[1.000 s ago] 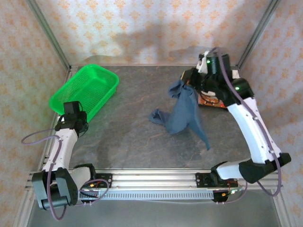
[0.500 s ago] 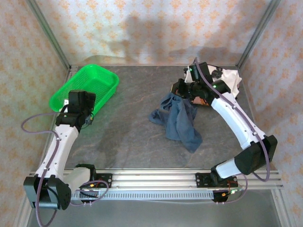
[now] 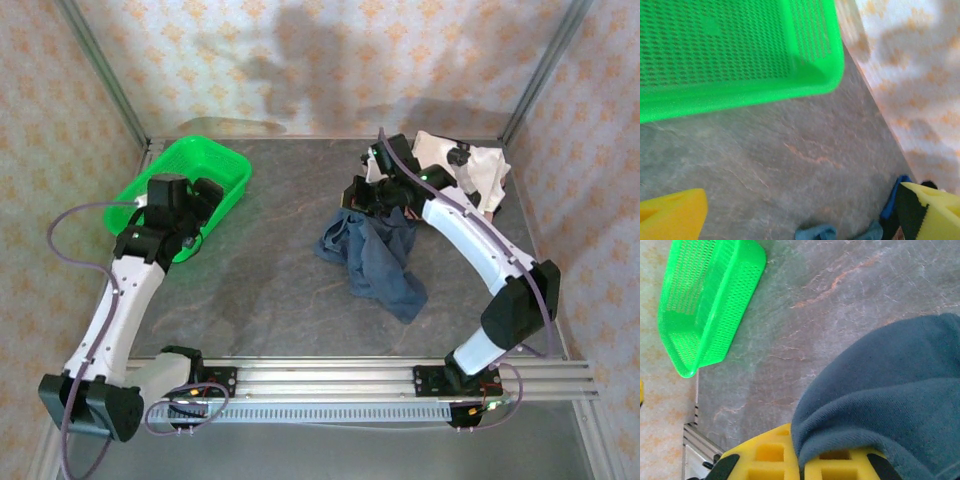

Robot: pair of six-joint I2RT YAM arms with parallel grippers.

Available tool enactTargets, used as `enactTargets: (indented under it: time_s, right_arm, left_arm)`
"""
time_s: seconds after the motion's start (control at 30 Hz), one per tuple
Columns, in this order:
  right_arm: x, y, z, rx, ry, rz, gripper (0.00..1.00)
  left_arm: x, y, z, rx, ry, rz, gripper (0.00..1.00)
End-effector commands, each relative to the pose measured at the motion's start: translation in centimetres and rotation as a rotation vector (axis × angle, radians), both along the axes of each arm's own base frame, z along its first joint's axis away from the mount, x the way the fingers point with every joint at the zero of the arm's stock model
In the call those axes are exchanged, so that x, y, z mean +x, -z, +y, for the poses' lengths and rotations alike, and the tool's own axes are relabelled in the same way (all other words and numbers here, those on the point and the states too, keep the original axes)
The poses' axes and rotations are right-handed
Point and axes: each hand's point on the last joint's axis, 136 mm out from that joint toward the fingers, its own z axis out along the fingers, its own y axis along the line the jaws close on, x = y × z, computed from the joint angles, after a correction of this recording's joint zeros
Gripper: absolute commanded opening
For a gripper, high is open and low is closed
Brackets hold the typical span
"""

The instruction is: Fold and stack the t-shirts

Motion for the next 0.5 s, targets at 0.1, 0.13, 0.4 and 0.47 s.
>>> enactTargets:
  time_s: [0.1,0.13,0.4,0.47]
  right_arm:
    - [-0.3,2.0,-0.8,-0.031,0.040,0.022,0.00]
    - [-0.3,2.1,-0.7,-0.030,0.041,0.024,0.00]
    - [-1.5,4.1,0.6,-0.043,0.012,0.084,0.00]
    - [-1.8,4.9,0.9,-0.060,0.003,0.106,0.03]
  left_arm:
    - [4.0,4.7,-6.1,0.027,0.263,0.115,0.64]
    - [4.6,5.5,-6.6,0.032,0.275,0.125,0.61]
    - [10.4,11.2,-7.7,0.071,0.300,0.234,0.54]
    - [11.3,12.2,-7.0,0.080,0.285,0.266,0.54]
